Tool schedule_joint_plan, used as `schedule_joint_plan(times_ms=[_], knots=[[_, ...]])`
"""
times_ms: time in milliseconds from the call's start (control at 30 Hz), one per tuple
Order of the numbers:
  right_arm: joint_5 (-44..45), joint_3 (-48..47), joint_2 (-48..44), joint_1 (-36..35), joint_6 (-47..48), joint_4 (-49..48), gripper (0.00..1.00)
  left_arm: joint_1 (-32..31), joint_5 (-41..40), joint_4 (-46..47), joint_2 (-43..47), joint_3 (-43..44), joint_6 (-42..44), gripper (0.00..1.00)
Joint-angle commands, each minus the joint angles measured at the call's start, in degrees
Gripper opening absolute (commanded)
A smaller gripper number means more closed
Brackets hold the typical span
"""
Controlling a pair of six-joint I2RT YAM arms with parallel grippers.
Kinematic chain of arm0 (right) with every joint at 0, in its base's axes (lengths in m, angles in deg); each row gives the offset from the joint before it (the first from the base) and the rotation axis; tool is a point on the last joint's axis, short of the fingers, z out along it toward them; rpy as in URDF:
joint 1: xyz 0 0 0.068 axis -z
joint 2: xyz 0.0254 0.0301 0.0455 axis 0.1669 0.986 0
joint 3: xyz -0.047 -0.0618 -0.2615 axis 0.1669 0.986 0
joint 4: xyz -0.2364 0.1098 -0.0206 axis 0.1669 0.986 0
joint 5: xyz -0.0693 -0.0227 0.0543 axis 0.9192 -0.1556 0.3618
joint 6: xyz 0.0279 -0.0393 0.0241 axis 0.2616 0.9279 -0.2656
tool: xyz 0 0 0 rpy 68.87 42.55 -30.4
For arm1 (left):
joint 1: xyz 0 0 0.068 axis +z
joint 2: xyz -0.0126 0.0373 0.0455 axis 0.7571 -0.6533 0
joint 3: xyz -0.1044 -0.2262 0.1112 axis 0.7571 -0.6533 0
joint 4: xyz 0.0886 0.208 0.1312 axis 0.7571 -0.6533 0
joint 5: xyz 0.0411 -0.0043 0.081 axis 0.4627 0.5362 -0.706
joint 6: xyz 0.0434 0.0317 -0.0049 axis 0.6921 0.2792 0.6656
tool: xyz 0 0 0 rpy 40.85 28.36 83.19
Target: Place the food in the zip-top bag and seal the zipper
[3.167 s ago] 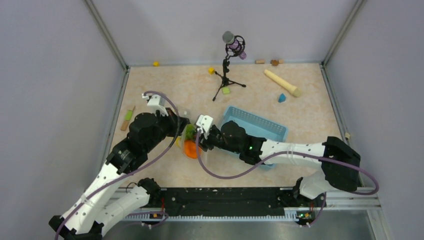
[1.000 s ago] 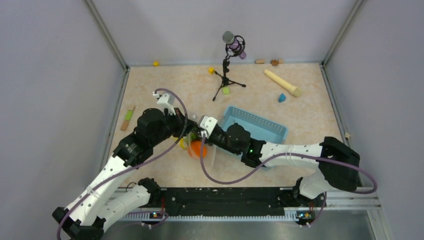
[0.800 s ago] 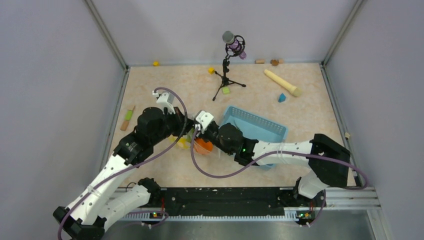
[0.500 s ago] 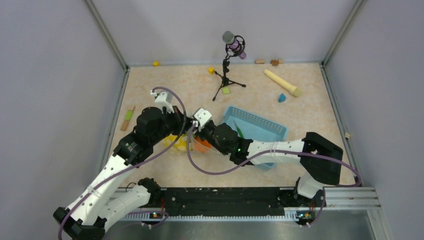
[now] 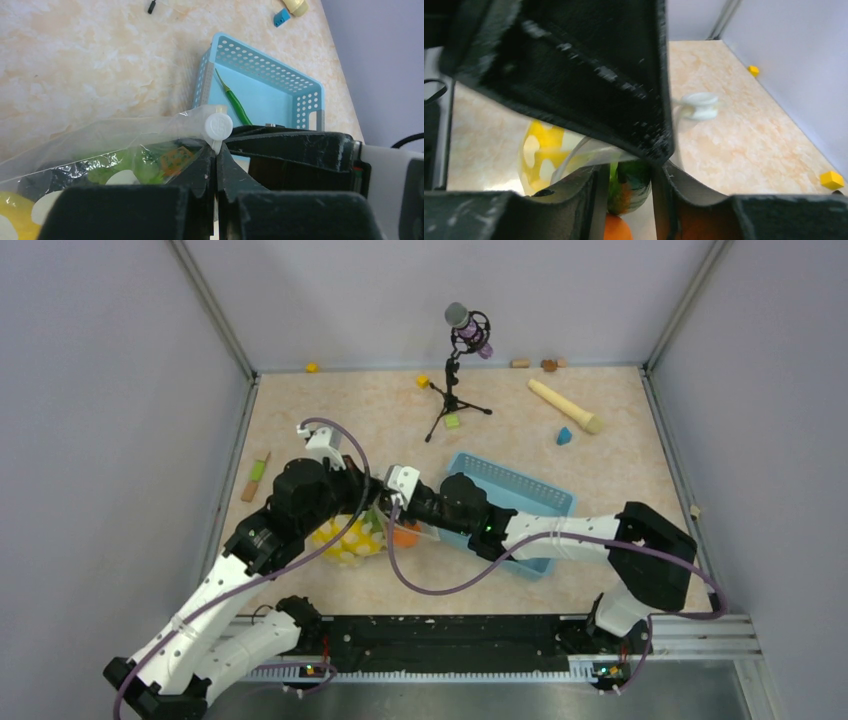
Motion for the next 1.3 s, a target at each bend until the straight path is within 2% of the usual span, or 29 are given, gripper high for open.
schedule_joint_plan(times_ms=[0,100,267,400,500,700,867,933,1133,1267], knots=[[-4.9,1.3,-4.7,-1.5,-3.0,5.2,0.36,-0.7,-3.8,10.2,2.6,1.2,-1.2,0.0],[-0.7,1.1,-7.9,-1.5,-2.7,9.2,0.39,-0.7,-6.9,10.6,4.3,0.0,-2.0,0.0],[7.0,-0.1,-12.4,-1.6,-3.6,16.2,0.49,-0.7,-8.5,8.4,4.6,0.5,-1.9,0.0],[6.8,-0.6,-16.1,-1.5,-3.3,19.0,0.59,-0.7,-7.6,8.2,4.9,0.3,-1.4,0.0],[5.2,-0.6,-18.5,-1.5,-2.9,19.7,0.61,-0.7,-6.9,8.2,4.9,0.2,-1.3,0.0],[3.2,1.5,-23.0,-1.6,-2.8,20.8,0.62,-0.7,-6.3,8.0,4.9,-0.1,-1.5,0.0],[14.3,4.9,-25.3,-1.6,-3.6,23.4,0.62,-0.7,-5.7,7.5,5.8,-1.1,-1.5,0.0],[16.1,6.1,-25.6,-1.4,-4.4,24.8,0.61,-0.7,-5.5,7.5,6.3,-1.7,-1.5,0.0],[14.3,7.7,-22.4,0.8,-7.1,23.5,0.58,-0.7,-3.6,7.0,6.9,-2.1,-0.9,0.0],[11.4,6.4,-18.4,3.7,-10.0,21.0,0.47,-0.7,-3.3,7.2,7.6,-3.0,-0.6,0.0]])
